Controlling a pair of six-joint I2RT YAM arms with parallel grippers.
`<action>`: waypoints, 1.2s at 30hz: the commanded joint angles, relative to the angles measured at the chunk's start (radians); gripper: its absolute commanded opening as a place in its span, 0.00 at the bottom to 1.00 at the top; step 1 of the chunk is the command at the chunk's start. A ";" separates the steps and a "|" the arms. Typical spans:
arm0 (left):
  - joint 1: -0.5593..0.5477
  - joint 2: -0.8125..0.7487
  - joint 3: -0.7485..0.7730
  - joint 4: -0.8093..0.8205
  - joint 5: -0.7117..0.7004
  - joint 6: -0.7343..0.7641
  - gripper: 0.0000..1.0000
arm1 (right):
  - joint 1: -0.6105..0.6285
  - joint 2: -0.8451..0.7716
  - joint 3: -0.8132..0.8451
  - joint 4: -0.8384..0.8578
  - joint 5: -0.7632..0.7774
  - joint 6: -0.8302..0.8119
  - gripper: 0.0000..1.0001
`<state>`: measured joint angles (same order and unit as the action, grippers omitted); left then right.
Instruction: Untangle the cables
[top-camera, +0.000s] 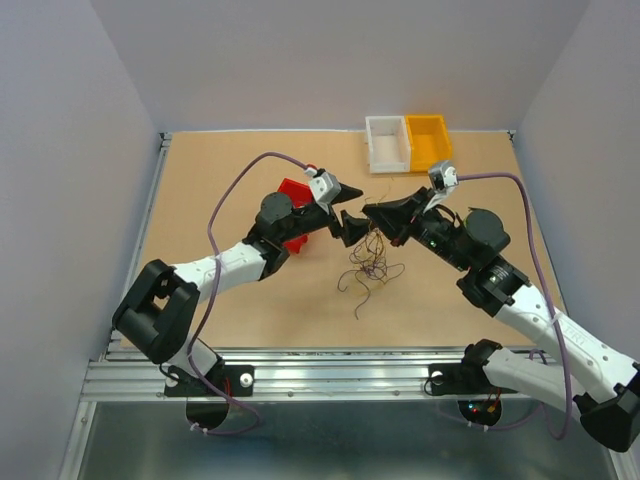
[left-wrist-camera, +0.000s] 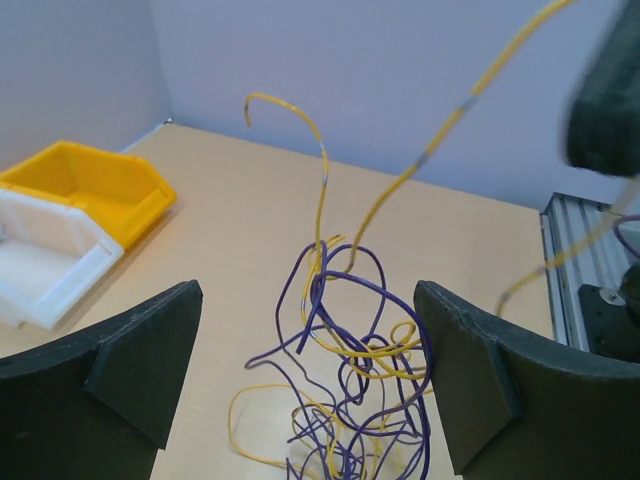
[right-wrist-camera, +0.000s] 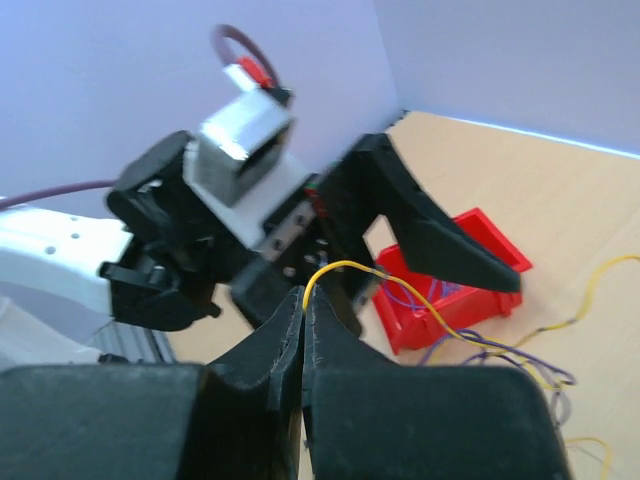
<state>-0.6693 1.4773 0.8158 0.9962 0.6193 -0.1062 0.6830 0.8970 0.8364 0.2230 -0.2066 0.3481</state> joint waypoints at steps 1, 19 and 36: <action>-0.044 0.040 0.091 -0.024 -0.147 0.046 0.99 | 0.006 -0.007 -0.022 0.160 -0.114 0.087 0.01; -0.096 0.252 0.186 -0.218 -0.349 0.175 0.98 | 0.006 0.196 0.845 0.009 0.088 0.124 0.00; 0.072 0.124 0.151 -0.252 -0.417 0.048 0.97 | -0.006 0.307 0.598 -0.048 0.731 -0.187 0.01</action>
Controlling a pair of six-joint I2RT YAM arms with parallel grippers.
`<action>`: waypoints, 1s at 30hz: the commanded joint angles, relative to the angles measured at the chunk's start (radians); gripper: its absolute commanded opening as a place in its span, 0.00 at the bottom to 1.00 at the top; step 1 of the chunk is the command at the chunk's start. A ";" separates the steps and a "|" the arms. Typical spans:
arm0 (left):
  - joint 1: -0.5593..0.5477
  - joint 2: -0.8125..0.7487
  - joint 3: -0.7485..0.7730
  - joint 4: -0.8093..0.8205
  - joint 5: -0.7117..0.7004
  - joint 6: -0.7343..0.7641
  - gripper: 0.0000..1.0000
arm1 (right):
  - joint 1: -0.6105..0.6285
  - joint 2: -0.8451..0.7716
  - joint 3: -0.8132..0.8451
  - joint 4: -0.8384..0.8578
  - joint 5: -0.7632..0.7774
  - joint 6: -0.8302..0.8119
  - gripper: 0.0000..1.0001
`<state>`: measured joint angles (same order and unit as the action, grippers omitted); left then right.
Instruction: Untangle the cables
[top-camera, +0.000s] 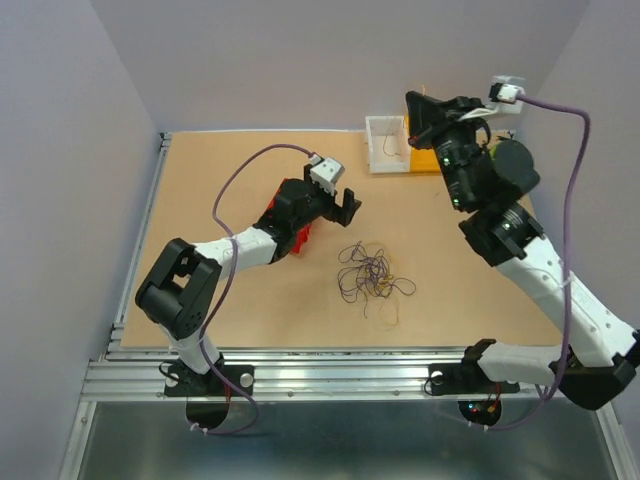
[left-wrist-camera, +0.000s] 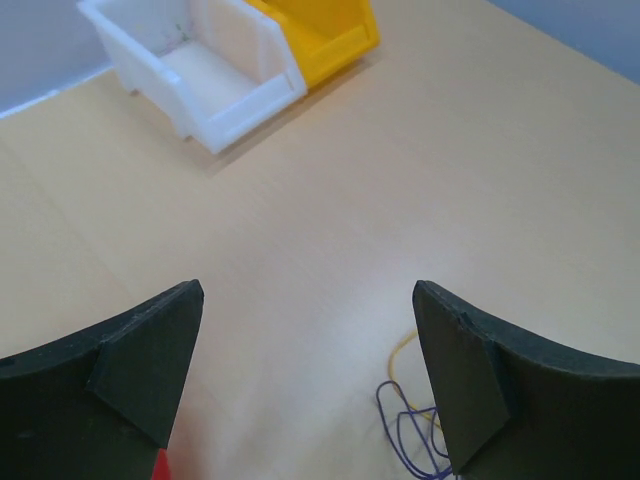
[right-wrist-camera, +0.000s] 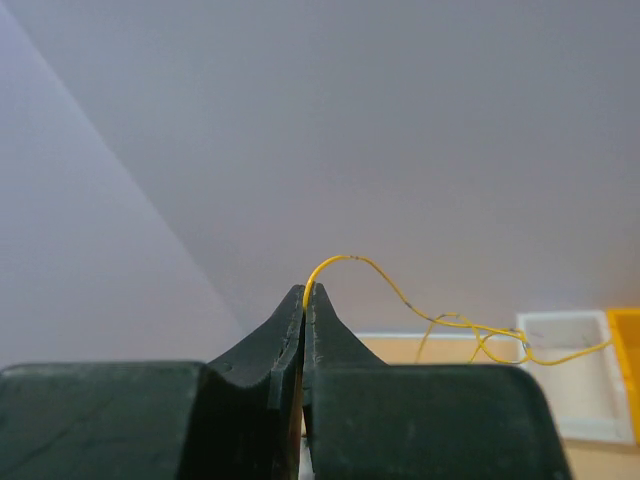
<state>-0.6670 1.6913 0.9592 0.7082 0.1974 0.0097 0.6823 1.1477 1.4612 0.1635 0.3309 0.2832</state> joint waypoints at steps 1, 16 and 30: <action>0.084 -0.096 0.004 0.037 0.019 -0.074 0.97 | -0.013 0.075 -0.030 0.013 0.194 -0.128 0.01; 0.176 -0.188 -0.036 0.040 0.048 -0.086 0.98 | -0.398 0.510 0.007 0.018 -0.059 0.089 0.00; 0.179 -0.183 -0.036 0.043 0.059 -0.079 0.98 | -0.472 0.862 0.260 0.019 -0.109 0.027 0.01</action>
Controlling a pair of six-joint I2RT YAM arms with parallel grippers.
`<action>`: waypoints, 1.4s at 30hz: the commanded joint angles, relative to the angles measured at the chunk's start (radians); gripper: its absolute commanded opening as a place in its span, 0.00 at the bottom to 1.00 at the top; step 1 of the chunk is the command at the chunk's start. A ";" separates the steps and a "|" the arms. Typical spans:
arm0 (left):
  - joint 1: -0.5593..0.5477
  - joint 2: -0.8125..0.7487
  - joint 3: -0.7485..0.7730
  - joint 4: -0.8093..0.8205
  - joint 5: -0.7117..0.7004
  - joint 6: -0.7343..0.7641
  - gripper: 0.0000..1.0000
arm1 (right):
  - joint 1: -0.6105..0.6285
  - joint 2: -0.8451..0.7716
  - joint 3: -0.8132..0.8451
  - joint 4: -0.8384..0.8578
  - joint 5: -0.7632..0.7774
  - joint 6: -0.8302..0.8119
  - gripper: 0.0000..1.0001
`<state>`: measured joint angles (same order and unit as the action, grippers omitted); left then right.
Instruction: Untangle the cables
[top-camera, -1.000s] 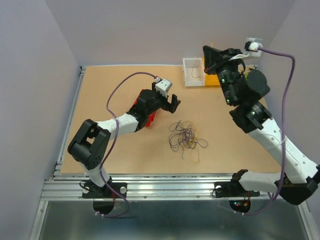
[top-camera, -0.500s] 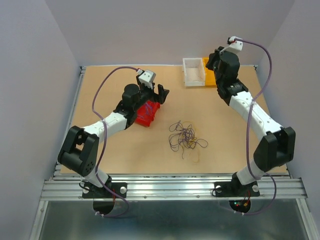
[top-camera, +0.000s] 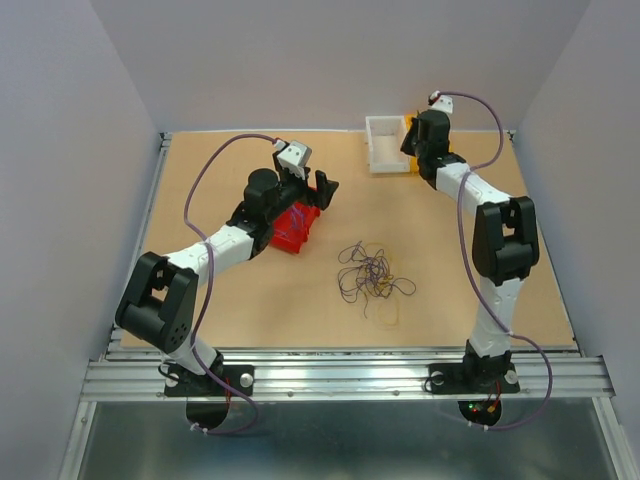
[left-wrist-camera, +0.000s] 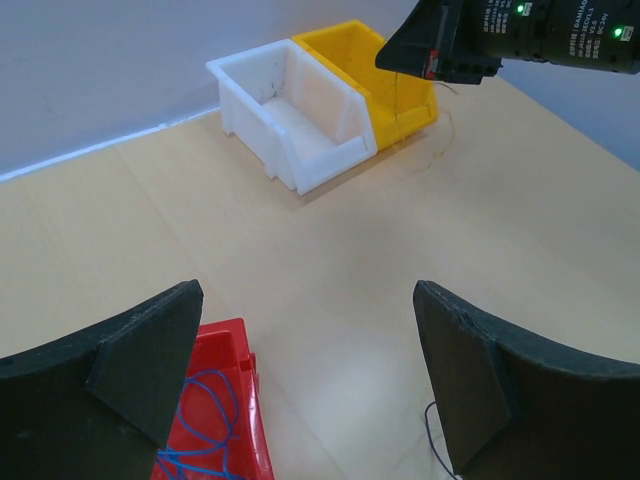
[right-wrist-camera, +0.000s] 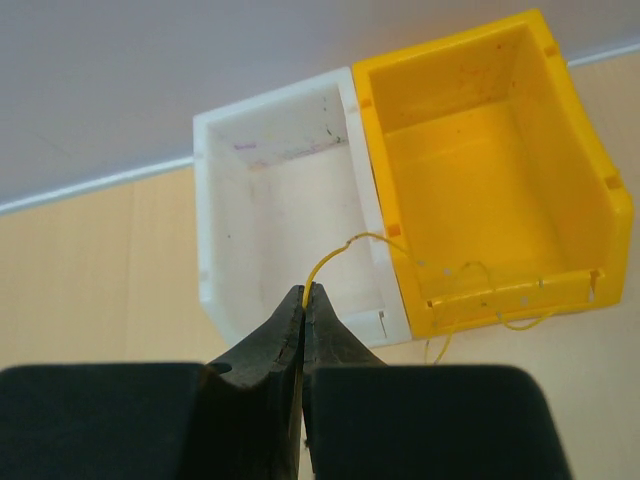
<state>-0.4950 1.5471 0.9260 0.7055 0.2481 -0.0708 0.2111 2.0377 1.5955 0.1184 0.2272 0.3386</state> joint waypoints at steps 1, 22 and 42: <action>0.007 -0.041 -0.006 0.046 0.007 0.003 0.98 | -0.004 -0.030 0.130 0.066 -0.006 -0.035 0.00; 0.016 -0.056 -0.015 0.057 -0.003 0.009 0.98 | -0.003 0.104 0.429 0.141 -0.153 -0.053 0.01; 0.032 -0.074 -0.018 0.055 -0.009 -0.004 0.98 | 0.010 0.205 0.144 0.388 -0.233 -0.006 0.03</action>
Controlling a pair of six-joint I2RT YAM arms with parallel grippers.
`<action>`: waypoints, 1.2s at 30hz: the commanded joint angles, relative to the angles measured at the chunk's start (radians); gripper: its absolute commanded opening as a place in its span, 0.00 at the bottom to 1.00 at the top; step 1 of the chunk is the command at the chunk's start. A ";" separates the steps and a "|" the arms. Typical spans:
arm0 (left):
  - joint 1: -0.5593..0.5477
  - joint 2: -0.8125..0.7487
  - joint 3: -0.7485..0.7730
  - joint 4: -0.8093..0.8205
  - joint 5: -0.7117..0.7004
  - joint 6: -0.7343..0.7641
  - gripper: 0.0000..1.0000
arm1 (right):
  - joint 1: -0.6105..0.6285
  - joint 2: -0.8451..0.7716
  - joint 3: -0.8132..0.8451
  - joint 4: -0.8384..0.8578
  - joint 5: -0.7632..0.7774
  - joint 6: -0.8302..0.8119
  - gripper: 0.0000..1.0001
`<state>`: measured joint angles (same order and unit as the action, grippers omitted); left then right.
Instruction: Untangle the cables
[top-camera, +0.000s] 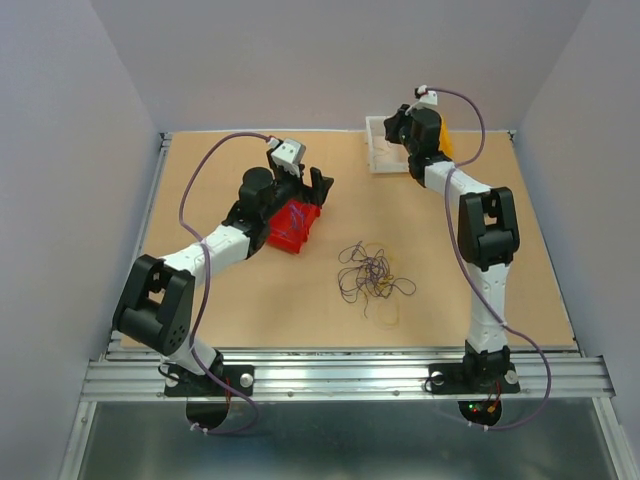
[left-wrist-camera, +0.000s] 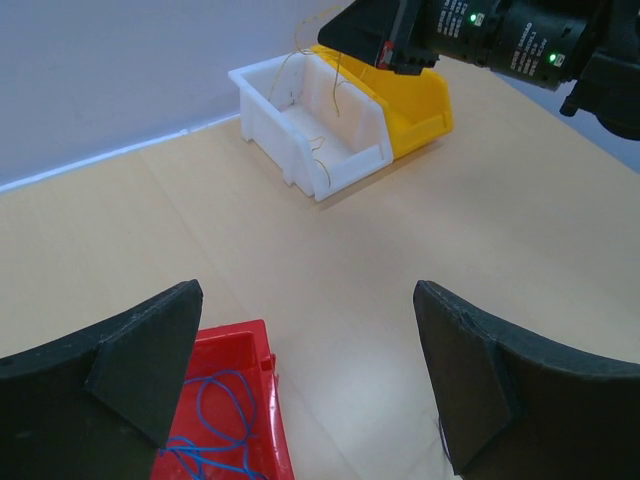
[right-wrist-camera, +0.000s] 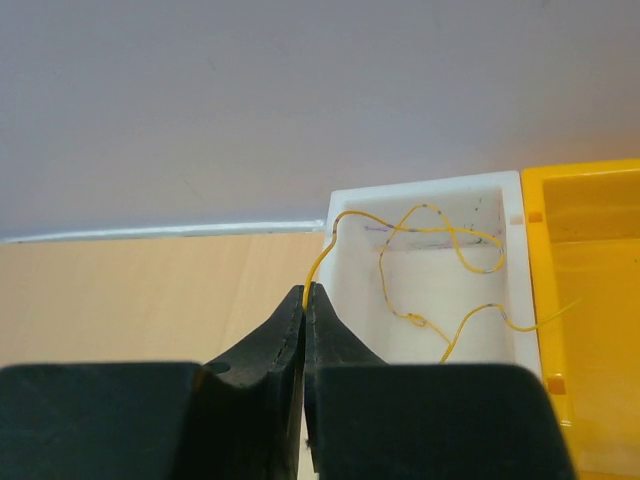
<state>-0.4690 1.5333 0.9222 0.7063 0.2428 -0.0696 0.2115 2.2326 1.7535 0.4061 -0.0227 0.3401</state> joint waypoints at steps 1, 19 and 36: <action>0.006 -0.059 -0.013 0.055 -0.004 -0.004 0.98 | 0.009 0.021 -0.011 0.099 0.018 -0.004 0.05; 0.010 -0.058 -0.013 0.053 0.003 -0.001 0.99 | 0.012 0.229 0.199 -0.157 0.170 0.114 0.04; 0.010 -0.062 -0.016 0.056 0.009 0.014 0.99 | 0.017 -0.007 0.049 -0.168 0.185 0.099 0.58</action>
<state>-0.4625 1.5208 0.9127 0.7136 0.2424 -0.0689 0.2176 2.3711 1.8534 0.2062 0.1181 0.4351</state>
